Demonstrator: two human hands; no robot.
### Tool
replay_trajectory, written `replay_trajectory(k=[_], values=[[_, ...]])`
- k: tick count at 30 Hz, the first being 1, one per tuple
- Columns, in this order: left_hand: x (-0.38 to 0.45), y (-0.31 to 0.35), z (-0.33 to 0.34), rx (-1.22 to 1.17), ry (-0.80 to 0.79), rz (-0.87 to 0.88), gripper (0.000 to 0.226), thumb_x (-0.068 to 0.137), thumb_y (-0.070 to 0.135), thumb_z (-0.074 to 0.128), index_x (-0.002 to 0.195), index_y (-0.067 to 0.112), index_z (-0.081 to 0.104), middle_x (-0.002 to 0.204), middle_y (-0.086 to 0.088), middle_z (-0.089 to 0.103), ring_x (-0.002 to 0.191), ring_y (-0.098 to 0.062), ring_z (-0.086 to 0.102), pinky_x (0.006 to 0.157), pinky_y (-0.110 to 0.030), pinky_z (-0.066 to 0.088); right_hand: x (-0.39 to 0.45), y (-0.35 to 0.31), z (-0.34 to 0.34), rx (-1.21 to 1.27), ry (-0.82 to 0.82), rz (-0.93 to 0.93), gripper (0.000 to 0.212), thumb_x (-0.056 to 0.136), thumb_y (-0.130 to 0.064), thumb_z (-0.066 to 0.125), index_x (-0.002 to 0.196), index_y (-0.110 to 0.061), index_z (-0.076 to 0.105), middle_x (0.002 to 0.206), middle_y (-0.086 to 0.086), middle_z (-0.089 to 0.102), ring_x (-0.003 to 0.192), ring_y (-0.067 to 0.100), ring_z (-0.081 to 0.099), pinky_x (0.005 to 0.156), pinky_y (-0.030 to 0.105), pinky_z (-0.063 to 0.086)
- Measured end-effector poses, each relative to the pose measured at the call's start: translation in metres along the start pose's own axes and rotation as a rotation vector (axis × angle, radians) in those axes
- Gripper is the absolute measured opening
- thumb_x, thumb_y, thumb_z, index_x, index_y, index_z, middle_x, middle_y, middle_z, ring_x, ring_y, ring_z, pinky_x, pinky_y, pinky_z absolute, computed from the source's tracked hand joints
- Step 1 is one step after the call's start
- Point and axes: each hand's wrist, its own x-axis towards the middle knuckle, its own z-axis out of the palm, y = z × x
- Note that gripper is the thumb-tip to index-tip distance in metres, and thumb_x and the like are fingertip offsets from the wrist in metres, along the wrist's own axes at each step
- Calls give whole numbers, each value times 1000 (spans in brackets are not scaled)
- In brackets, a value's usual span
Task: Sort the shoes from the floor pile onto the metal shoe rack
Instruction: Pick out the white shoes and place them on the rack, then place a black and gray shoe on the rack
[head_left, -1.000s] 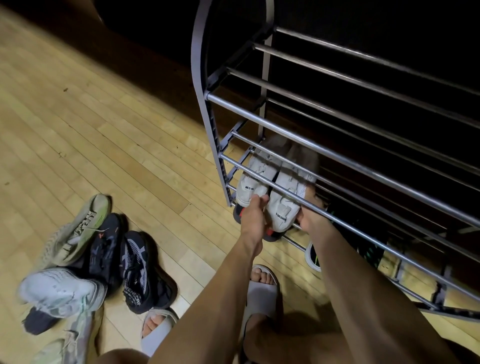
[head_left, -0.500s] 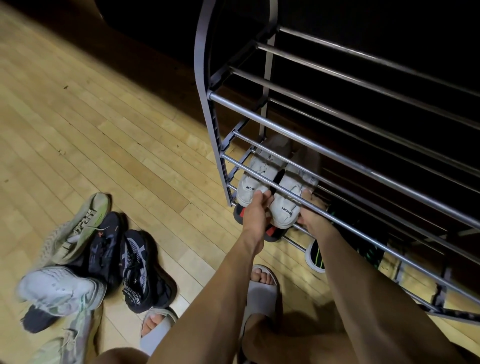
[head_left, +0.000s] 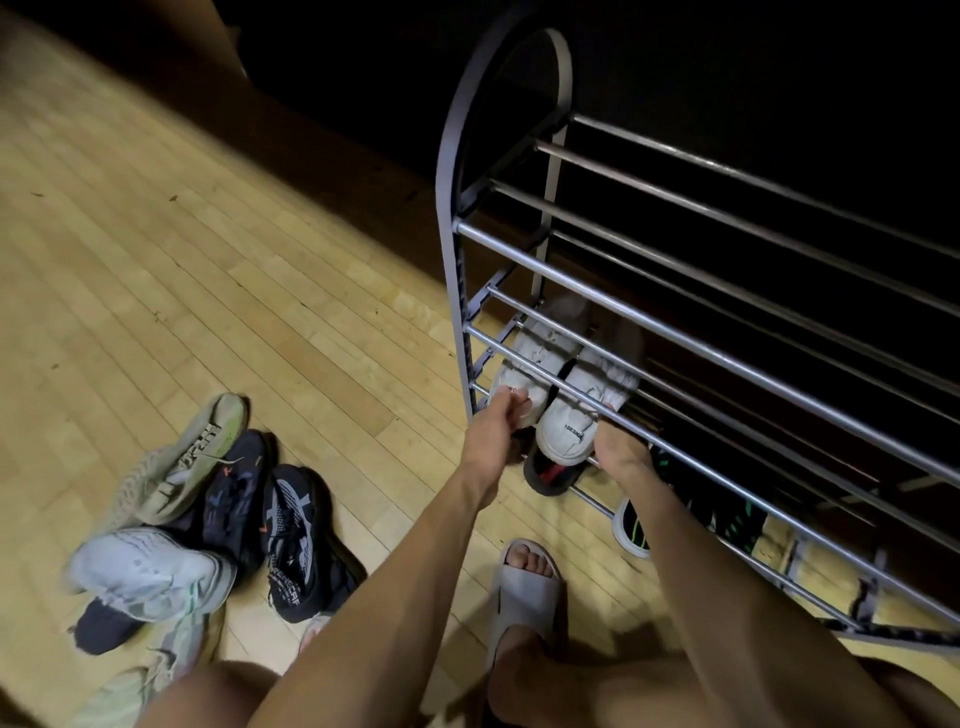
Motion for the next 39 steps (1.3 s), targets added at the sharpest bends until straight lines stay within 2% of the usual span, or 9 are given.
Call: replay_trajectory(k=[6,13,15,17,19,23,27,30,39], values=[[-35,29,-54,64,74,131,39,103,40,34,106,22,69,111,7,71,105,-8,60,99,-37,42,-64,-17,-26,-242,-51,-243,49,106,-31,24,129,1,54,130,24,57,120,38,53,98,40,40],[-90,64,-115,203,75,281,39,104,40,34,111,23,68,117,5,70,117,-14,58,104,-37,41,-161,-46,-18,-286,-235,-444,48,107,-31,23,132,-2,51,134,20,55,123,35,51,97,36,39],[-110,78,-137,225,80,336,38,104,39,34,110,23,68,116,5,70,116,-14,59,103,-36,42,-183,-57,-14,-296,-258,-529,45,106,-35,22,114,-14,60,116,13,61,107,29,56,92,37,40],[-131,93,-161,228,106,384,39,104,37,32,111,22,68,115,4,70,115,-13,59,102,-36,42,-202,-74,-10,-259,-251,-582,41,102,-43,23,75,-24,49,78,3,51,70,20,46,71,36,36],[-155,105,-185,208,152,437,41,105,37,31,111,21,68,115,4,70,114,-13,61,100,-35,43,-222,-93,-8,-173,-245,-624,42,96,-52,27,68,-27,44,70,-4,44,64,16,41,69,38,35],[-198,110,-228,111,274,498,43,105,36,31,109,17,70,111,2,72,109,-14,63,97,-35,45,-260,-124,9,-65,-309,-737,68,82,-69,25,113,-21,64,99,-7,61,95,15,56,92,43,44],[-215,88,-273,22,363,476,44,105,34,31,107,15,71,110,0,73,110,-18,64,97,-36,46,-283,-131,39,-34,-339,-813,45,93,-56,27,112,-34,63,110,-8,66,108,13,60,100,42,47],[-215,51,-306,-38,463,394,45,105,34,32,109,10,70,107,-3,74,110,-22,65,98,-37,47,-277,-129,65,-4,-370,-820,46,100,-46,26,128,-28,59,110,-9,67,110,9,60,102,40,48],[-178,31,-370,-49,571,319,44,103,35,35,102,11,71,104,-6,74,109,-29,64,98,-42,46,-252,-158,132,76,-441,-744,48,104,-40,26,132,-18,57,118,7,66,110,18,61,96,35,51]])
